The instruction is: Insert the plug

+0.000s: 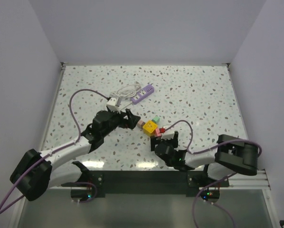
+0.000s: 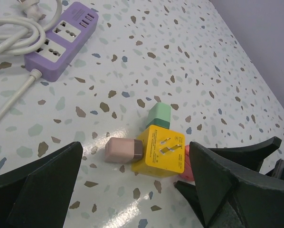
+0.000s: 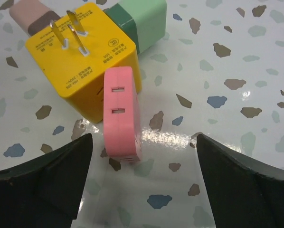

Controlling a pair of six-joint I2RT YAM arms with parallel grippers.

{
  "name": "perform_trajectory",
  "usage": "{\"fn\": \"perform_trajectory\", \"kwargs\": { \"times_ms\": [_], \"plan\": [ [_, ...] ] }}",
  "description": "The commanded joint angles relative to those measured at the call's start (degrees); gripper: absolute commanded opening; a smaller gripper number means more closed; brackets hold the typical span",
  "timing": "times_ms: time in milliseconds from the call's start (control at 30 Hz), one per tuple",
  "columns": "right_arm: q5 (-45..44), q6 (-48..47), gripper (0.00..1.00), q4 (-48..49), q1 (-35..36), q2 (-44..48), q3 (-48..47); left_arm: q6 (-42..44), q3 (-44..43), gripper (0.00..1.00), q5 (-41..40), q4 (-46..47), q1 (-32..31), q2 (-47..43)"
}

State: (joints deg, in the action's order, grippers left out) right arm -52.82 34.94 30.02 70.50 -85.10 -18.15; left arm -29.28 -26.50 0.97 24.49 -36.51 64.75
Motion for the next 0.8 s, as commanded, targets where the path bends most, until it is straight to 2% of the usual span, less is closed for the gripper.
{"fn": "perform_trajectory", "kwargs": {
  "times_ms": [0, 100, 233, 333, 400, 533, 633, 767],
  "plan": [
    [-1.1, -4.3, 0.95, -2.8, 0.0, 6.0, -0.7, 1.7, -0.5, 1.00, -0.8, -0.4, -0.1, -1.6],
    [-1.6, -7.6, 0.99, -6.7, -0.1, 13.5, -1.0, 2.6, -0.9, 1.00, -3.1, -1.7, -0.1, -2.5],
    [-1.8, -13.9, 0.99, -11.5, -1.1, 23.3, -2.1, 4.3, -2.1, 1.00, -6.3, -3.7, 0.4, -4.6],
    [1.7, -17.0, 0.99, -15.3, -6.7, 27.5, -4.5, 5.5, -3.3, 1.00, -10.7, -5.8, 2.0, -4.9],
    [5.4, -16.7, 0.99, -16.7, -13.3, 29.0, -5.9, 6.3, -3.9, 1.00, -12.0, -5.3, 4.2, -4.4],
    [7.7, -19.6, 0.99, -18.6, -21.2, 29.8, -9.3, 7.7, -8.2, 1.00, -10.5, -6.2, 13.0, -0.3],
    [7.8, -21.1, 0.99, -20.0, -26.9, 30.4, -11.3, 9.4, -10.9, 1.00, -13.8, -8.0, 15.0, 0.2],
    [9.6, -20.4, 0.99, -20.4, -32.1, 33.5, -11.6, 10.7, -10.1, 1.00, -18.4, -8.6, 15.0, -2.7]
  ]
}}
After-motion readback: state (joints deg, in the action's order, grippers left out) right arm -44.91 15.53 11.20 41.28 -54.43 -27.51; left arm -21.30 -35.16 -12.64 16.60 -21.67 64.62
